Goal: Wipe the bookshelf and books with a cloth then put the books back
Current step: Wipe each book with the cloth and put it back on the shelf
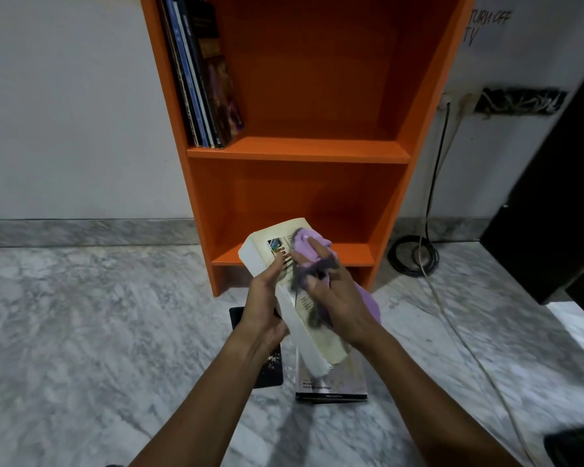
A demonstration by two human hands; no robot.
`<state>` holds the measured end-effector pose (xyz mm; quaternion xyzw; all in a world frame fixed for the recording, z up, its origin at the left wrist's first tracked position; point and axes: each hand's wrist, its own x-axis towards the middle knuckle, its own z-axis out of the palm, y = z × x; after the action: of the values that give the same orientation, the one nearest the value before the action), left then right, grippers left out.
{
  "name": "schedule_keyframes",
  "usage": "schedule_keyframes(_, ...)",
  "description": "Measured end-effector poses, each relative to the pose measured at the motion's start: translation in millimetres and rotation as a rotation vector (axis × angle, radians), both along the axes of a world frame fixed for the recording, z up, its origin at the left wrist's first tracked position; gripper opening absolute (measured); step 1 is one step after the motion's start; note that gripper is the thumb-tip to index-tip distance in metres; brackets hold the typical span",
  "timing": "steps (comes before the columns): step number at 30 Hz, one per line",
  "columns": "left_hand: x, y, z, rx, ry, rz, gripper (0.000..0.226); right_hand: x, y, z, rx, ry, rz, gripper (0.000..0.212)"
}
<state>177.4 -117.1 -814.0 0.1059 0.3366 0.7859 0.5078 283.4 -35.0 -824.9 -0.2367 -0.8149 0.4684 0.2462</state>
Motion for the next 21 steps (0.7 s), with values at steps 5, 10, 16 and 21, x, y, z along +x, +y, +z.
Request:
schedule_keyframes(5,1,-2,-8,0.03,-0.005,-0.048,0.041,-10,-17,13,0.381,-0.087,-0.074,0.052)
schedule_keyframes(10,15,-4,-9,0.029,-0.012,-0.123,0.044,-18,21,27,0.351,-0.006,-0.214,0.05)
schedule_keyframes(16,3,-5,-10,0.043,-0.02,0.01,0.038,11,46,-2,-0.247,0.054,-0.271,0.021)
schedule_keyframes(21,-21,-8,-7,0.044,-0.029,-0.039,0.048,51,53,-11,-0.944,0.092,0.029,0.026)
